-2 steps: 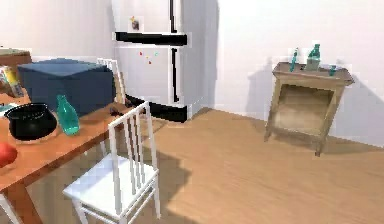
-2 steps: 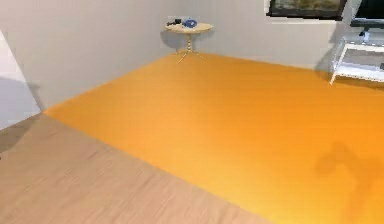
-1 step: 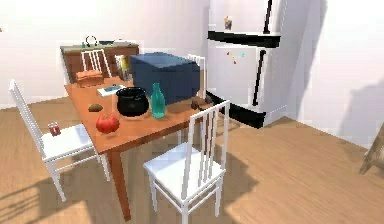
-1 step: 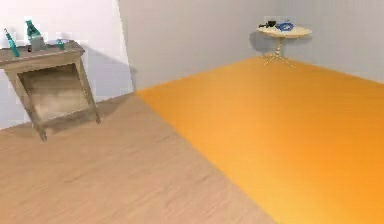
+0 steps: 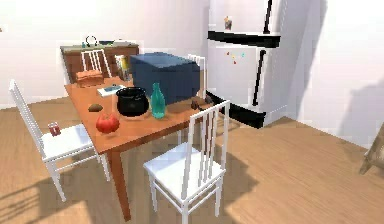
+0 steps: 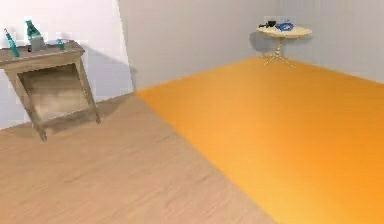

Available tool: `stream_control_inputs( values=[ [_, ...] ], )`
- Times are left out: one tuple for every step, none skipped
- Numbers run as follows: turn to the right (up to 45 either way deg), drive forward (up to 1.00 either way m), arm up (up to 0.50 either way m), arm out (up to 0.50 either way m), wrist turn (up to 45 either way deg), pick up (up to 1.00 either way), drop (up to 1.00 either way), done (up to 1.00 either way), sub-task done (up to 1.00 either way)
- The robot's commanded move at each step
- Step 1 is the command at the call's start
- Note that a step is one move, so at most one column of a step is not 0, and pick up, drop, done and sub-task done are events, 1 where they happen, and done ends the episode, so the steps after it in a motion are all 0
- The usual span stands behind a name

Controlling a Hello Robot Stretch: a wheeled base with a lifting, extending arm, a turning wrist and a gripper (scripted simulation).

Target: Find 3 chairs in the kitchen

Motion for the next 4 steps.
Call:
stream_control_inputs(
  values=[
    [-45.0, 0.00, 0.00, 0.00, 0.0, 0.00, 0.00, 0.00, 0.00],
    [-9.0, 0.00, 0.00, 0.00, 0.0, 0.00, 0.00, 0.00, 0.00],
    [0.0, 0.75, 0.00, 0.00, 0.0, 0.00, 0.00, 0.00, 0.00],
    [27.0, 0.00, 0.00, 0.00, 0.0, 0.00, 0.00, 0.00, 0.00]
  ],
)
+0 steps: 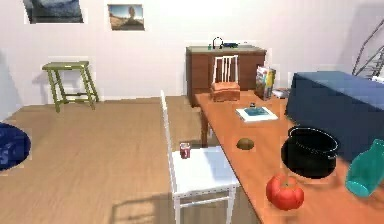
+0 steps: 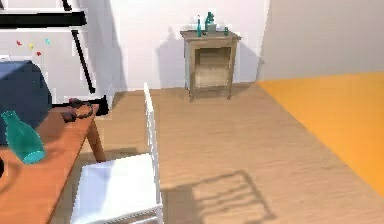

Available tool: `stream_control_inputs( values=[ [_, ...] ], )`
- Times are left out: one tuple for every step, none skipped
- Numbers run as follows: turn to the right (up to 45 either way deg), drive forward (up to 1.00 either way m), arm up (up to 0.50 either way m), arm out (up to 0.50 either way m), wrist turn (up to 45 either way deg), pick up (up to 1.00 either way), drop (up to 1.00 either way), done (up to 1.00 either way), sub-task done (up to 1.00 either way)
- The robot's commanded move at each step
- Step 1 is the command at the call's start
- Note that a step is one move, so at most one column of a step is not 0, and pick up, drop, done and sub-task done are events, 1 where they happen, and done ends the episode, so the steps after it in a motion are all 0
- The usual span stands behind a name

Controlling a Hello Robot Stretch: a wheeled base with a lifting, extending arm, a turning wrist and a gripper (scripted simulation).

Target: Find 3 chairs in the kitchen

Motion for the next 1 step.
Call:
stream_control_inputs(
  values=[
    [0.0, 0.00, 0.00, 0.00, 0.0, 0.00, 0.00, 0.00, 1.00]
  ],
)
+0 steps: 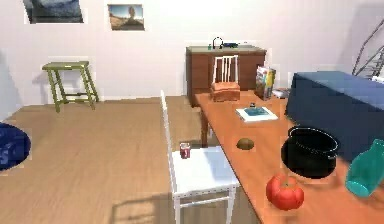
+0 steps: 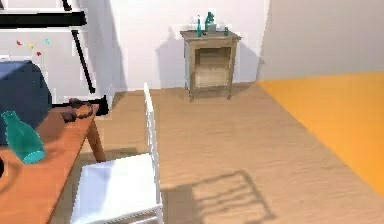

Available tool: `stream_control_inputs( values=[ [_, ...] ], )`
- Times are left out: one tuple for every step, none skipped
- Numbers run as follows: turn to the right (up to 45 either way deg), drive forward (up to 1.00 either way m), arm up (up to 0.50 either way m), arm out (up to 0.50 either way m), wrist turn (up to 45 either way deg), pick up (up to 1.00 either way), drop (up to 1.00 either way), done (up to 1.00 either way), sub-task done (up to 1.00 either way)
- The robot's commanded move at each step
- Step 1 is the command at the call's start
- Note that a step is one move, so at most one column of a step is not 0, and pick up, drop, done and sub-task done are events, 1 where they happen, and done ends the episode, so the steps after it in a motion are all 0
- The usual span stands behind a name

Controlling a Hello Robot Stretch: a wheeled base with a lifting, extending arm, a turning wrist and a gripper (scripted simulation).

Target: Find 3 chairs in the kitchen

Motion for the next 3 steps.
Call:
stream_control_inputs(
  values=[
    [-45.0, 0.00, 0.00, 0.00, 0.0, 0.00, 0.00, 0.00, 0.00],
    [0.0, 0.80, 0.00, 0.00, 0.0, 0.00, 0.00, 0.00, 0.00],
    [-33.0, 0.00, 0.00, 0.00, 0.0, 0.00, 0.00, 0.00, 0.00]
  ],
)
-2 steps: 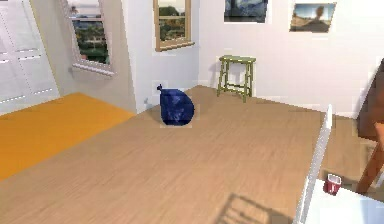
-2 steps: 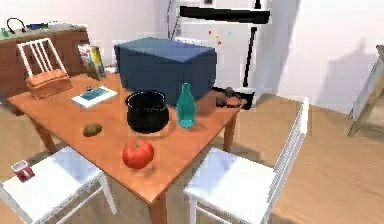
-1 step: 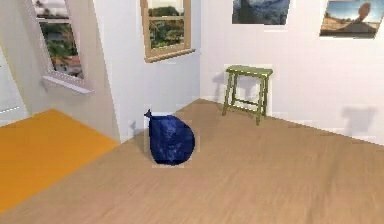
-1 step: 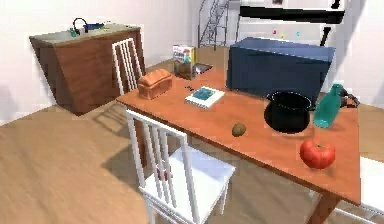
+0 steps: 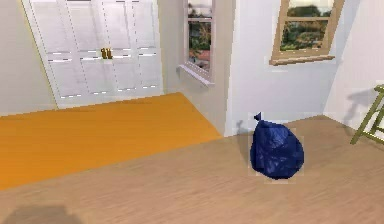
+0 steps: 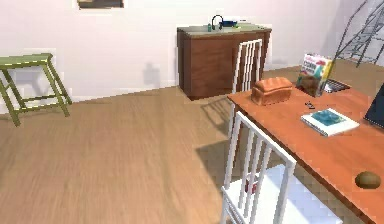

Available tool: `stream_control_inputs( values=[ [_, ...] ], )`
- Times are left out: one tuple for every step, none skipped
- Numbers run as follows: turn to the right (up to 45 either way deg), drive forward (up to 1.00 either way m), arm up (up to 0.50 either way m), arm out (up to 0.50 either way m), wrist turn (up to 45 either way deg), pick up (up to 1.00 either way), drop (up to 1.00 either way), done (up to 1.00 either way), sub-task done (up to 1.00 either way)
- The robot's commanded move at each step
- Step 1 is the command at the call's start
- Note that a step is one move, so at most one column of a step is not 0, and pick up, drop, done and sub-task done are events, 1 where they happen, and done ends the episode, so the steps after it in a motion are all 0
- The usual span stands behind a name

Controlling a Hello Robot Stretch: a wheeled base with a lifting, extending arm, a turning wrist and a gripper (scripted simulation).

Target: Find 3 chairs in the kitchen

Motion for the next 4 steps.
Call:
stream_control_inputs(
  values=[
    [0.0, 0.05, 0.00, 0.00, 0.0, 0.00, 0.00, 0.00, 0.00],
    [45.0, 0.00, 0.00, 0.00, 0.0, 0.00, 0.00, 0.00, 0.00],
    [6.0, 0.00, 0.00, 0.00, 0.0, 0.00, 0.00, 0.00, 0.00],
    [0.0, 0.85, 0.00, 0.00, 0.0, 0.00, 0.00, 0.00, 0.00]
  ],
)
